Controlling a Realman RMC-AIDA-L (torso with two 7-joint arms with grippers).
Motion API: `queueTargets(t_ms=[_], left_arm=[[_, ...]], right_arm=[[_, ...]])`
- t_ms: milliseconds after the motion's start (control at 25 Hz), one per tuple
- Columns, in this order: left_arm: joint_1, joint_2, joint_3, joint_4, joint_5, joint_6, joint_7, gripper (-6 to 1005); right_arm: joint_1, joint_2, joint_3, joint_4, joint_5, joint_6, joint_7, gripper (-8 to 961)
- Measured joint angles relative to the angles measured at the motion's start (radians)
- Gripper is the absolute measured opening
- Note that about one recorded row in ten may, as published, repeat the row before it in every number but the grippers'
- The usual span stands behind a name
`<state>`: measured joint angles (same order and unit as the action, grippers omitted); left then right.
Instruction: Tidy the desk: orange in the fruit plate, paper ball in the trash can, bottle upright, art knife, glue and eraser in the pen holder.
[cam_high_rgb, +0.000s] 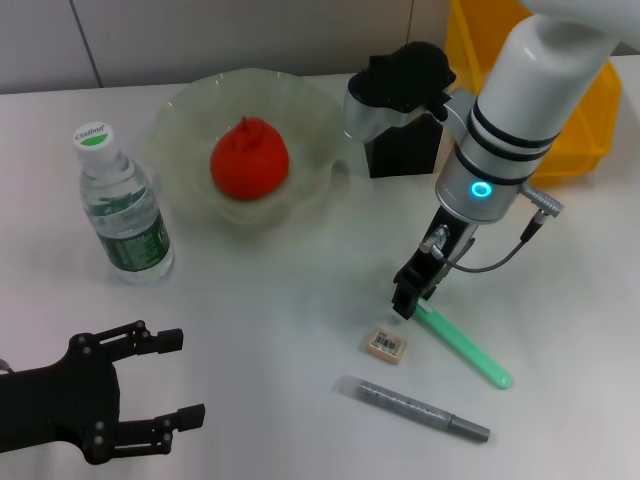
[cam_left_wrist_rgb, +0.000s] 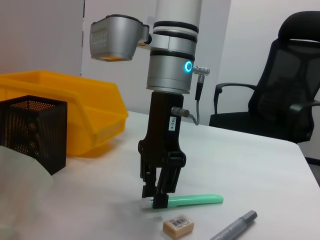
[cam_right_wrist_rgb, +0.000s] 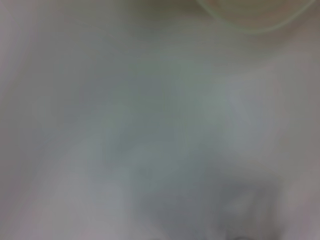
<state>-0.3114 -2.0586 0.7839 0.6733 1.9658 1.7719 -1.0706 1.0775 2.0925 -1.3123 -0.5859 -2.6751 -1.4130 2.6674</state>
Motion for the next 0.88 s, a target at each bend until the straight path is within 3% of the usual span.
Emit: queueTargets(t_ms=[400, 720, 880], left_arm=[[-0.006, 0.000, 0.000, 0.000, 0.007, -0.009, -0.002, 834], [-0.006, 0.000, 0.000, 0.000, 0.008, -0.015, -0.004, 835], [-0.006, 0.000, 0.000, 0.000, 0.009, -0.016, -0.005, 835]], right_arm=[[0.003, 0.000, -0.106, 0.006, 0.016, 0.031, 0.036, 336], [0.004, 0.000, -0.127, -0.006, 0.034, 0.036, 0.035, 295], [-0.013, -0.004, -0.124, -0.051, 0.034, 0.012, 0.036, 216]])
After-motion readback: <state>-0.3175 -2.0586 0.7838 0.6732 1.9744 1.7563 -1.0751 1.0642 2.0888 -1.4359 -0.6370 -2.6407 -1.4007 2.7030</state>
